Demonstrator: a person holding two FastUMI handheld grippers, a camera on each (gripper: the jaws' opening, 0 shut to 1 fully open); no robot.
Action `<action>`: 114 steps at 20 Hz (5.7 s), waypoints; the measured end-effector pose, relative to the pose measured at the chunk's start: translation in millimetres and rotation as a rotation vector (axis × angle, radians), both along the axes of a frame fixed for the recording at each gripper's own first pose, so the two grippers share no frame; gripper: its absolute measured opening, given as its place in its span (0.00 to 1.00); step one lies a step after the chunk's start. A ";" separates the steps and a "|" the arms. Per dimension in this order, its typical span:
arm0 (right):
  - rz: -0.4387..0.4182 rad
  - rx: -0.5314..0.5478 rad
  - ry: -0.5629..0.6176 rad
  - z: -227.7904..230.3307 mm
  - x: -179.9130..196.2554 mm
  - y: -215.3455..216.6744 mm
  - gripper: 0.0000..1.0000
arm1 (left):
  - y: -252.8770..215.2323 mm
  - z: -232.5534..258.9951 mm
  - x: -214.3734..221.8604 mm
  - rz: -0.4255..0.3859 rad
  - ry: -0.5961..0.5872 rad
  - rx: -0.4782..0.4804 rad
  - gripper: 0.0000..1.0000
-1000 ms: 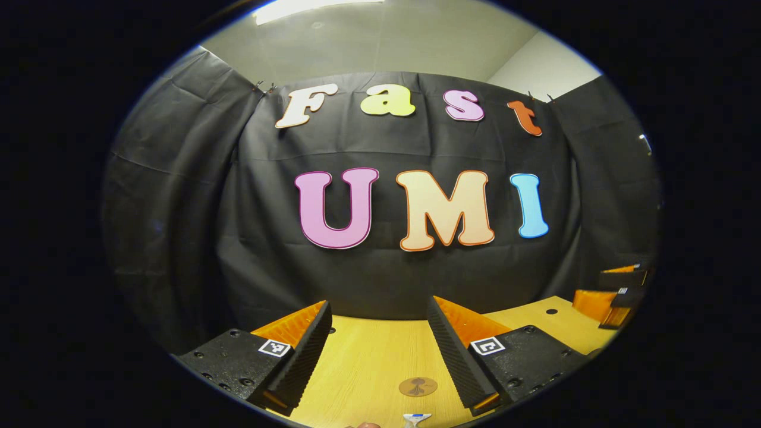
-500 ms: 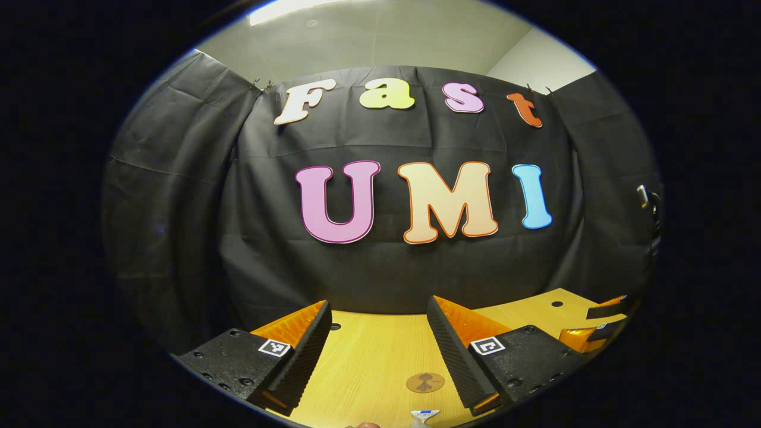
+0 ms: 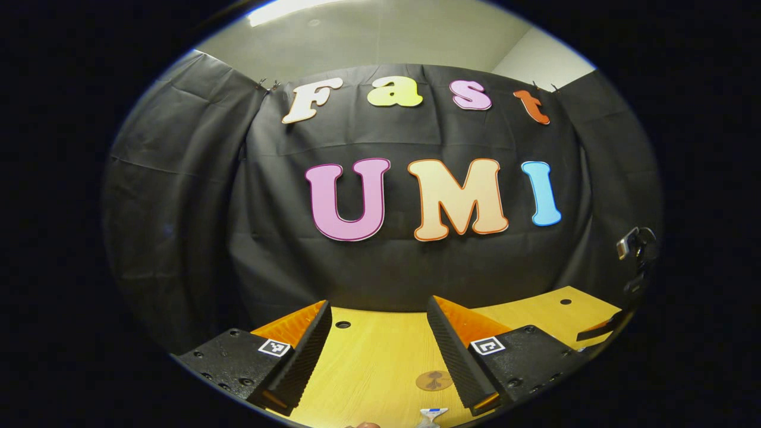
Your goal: Put the toothbrush and toothpaste on the desktop into the cup, then pick up the cup and place it on the coaster on the desktop.
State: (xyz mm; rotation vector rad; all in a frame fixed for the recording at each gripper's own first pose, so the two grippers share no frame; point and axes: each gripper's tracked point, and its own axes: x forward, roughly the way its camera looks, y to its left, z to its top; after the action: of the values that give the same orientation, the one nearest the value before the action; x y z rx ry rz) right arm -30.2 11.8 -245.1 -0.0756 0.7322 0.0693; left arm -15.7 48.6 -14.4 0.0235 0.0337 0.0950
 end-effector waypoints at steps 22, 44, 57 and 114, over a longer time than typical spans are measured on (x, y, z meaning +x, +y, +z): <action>0.008 -0.060 0.447 -112.6 -54.0 4.4 1.00 | 29.0 -23.2 -6.5 0.059 0.065 -0.002 0.94; 0.040 0.027 0.555 -116.4 -55.1 4.0 0.07 | -25.0 -72.3 -3.0 -0.095 0.200 -0.040 0.94; 0.051 0.032 0.538 -116.3 -54.7 3.5 0.07 | -70.7 -194.9 -32.0 -0.241 0.544 -0.076 0.94; 0.052 0.139 0.410 -113.6 -58.1 7.4 0.07 | -106.0 -248.2 -55.5 -0.313 0.668 -0.173 0.02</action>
State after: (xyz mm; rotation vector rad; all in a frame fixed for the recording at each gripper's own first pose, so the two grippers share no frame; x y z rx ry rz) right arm -88.4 19.2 -358.7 0.0545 1.1333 0.1884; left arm -71.2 -57.4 -262.6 -0.1134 0.7036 -0.2327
